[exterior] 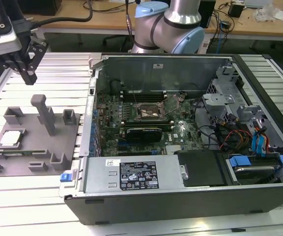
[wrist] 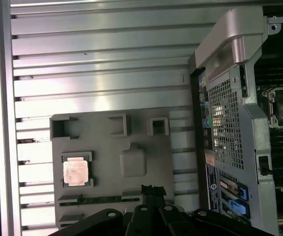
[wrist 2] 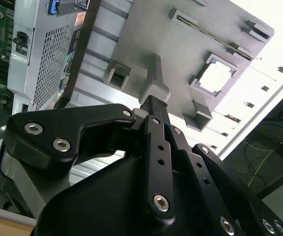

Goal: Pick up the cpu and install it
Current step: 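Reach for the cpu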

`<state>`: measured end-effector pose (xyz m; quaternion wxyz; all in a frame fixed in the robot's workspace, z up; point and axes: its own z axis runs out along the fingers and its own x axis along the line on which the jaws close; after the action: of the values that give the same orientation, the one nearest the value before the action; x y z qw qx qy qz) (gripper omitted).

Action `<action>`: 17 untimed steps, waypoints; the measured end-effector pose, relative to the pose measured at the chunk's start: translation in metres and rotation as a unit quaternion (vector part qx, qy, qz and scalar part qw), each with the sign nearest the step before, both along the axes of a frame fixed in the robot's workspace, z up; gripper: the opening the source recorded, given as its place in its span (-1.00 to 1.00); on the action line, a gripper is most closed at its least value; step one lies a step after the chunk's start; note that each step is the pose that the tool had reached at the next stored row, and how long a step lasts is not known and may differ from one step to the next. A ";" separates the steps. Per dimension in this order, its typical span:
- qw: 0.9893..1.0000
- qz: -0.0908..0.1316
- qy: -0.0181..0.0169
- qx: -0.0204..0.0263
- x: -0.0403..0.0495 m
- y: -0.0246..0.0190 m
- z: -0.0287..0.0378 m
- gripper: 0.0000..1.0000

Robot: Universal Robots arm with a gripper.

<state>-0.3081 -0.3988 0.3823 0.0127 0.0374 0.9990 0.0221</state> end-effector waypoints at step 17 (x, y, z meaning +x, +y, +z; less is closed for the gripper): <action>1.000 0.000 0.000 0.000 -0.0321 0.0000 -0.0264 -0.79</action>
<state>-0.3402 -0.3989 0.3559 0.0127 0.0374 0.9990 0.0221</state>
